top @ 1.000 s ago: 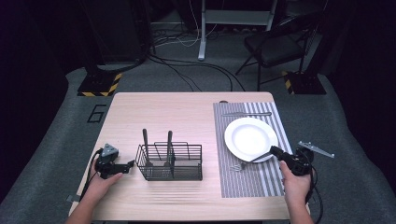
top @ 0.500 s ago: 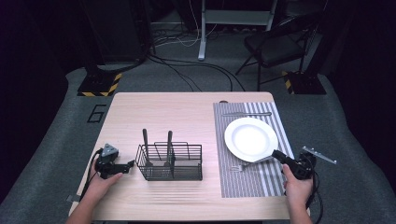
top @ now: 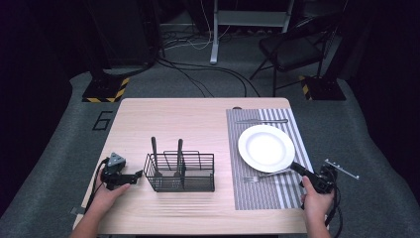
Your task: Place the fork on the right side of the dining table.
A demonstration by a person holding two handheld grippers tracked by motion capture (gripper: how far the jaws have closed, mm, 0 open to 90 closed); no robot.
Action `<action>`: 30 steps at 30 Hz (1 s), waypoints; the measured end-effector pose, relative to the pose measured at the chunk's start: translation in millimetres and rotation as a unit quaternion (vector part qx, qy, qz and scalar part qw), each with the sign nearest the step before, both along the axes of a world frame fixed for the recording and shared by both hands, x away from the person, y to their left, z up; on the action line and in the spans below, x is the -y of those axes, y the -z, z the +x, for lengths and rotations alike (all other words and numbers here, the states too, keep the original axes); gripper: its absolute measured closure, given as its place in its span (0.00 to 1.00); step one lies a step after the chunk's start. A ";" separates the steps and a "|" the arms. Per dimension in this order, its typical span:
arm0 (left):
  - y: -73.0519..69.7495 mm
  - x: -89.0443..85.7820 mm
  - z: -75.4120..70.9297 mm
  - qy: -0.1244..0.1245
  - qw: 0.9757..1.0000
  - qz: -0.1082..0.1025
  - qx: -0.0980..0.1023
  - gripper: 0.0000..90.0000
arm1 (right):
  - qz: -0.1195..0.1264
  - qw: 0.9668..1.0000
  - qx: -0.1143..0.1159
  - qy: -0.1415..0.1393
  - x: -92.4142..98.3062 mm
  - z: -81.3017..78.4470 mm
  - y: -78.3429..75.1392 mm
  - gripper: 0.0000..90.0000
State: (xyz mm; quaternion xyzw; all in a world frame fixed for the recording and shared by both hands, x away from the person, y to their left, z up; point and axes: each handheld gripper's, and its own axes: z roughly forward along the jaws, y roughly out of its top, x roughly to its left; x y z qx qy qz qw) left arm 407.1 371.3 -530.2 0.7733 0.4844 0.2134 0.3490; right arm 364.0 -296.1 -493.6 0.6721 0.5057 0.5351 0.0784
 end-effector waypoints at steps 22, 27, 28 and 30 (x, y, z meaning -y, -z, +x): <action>0.0 0.0 0.0 0.000 1.000 0.000 0.000 0.15 | 0.042 0.998 -0.045 0.028 11.6 2.9 24.1 0.85; 0.0 0.0 0.0 0.000 1.000 0.000 0.000 0.15 | 0.046 0.997 -0.052 0.033 12.6 3.6 27.2 0.85; 0.0 0.0 0.0 0.000 1.000 0.000 0.000 0.15 | 0.048 0.997 -0.053 0.034 12.6 3.6 27.7 0.85; 0.0 0.0 0.0 0.000 1.000 0.000 0.000 0.15 | 0.044 0.997 -0.056 0.035 12.8 3.7 29.1 0.84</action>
